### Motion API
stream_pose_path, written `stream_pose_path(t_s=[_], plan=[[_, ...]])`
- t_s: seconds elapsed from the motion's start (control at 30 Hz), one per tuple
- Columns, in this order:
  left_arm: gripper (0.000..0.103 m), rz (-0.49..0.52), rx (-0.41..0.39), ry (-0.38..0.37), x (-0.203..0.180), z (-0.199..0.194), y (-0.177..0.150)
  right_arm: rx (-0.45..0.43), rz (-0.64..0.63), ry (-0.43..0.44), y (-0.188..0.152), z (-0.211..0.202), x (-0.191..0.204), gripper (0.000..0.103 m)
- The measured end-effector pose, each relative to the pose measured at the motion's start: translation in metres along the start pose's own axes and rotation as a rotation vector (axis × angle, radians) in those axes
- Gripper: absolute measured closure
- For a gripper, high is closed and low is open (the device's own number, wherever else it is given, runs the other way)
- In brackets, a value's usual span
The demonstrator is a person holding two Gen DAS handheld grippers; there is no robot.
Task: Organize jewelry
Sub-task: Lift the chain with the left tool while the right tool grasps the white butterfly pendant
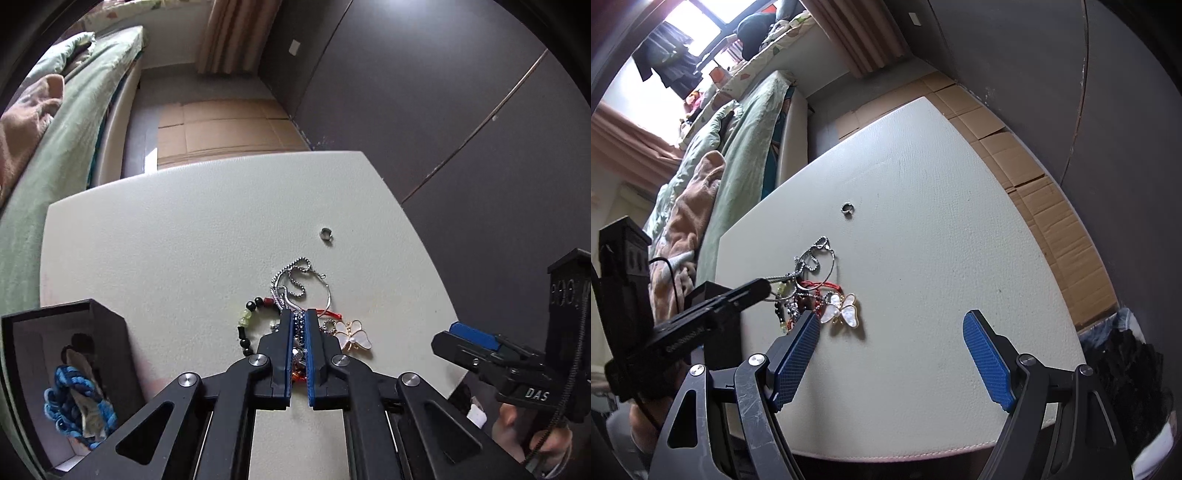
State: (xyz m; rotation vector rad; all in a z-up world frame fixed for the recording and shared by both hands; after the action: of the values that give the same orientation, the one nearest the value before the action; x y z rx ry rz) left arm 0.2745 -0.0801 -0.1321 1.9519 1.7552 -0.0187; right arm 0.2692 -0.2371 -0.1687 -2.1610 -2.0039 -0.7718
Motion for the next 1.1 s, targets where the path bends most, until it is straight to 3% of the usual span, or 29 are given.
stream_pose_path(t_s=[0.3,0.5,0.77,0.83,1.0,1.1], plan=[[0.098,-0.037,-0.134,-0.053,0.002,-0.063,-0.003,0.007,-0.076,0.008,-0.002,-0.001,0.027,0.023],[0.098,-0.052,-0.221,-0.096,0.003,-0.101,-0.003,0.067,-0.159,-0.104,0.007,0.021,0.047,0.029],[0.098,-0.101,-0.279,-0.112,0.021,-0.132,-0.009,0.127,-0.260,-0.188,-0.002,0.053,0.068,0.030],[0.098,-0.107,-0.294,-0.112,0.025,-0.139,-0.010,0.139,-0.272,-0.208,-0.005,0.060,0.070,0.039],[0.098,-0.115,-0.322,-0.110,0.026,-0.153,-0.012,0.176,-0.295,-0.306,-0.007,0.078,0.066,0.045],[0.098,-0.105,-0.337,-0.105,0.022,-0.160,-0.012,0.155,-0.321,-0.335,-0.007,0.077,0.069,0.061]])
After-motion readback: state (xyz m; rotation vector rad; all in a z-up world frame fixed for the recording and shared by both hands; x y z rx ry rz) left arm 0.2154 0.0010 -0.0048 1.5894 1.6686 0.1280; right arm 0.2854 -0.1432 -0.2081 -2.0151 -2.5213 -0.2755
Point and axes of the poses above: each gripper's, at about its wrist camera, not at the fingertips, and z roughly the way its jaws point, x to its left, y to its top, the point moved 7 cm from there along z, roughly the way its jaws point, and after that the axes turned 5 degrees about x, right-handed, at the moved point
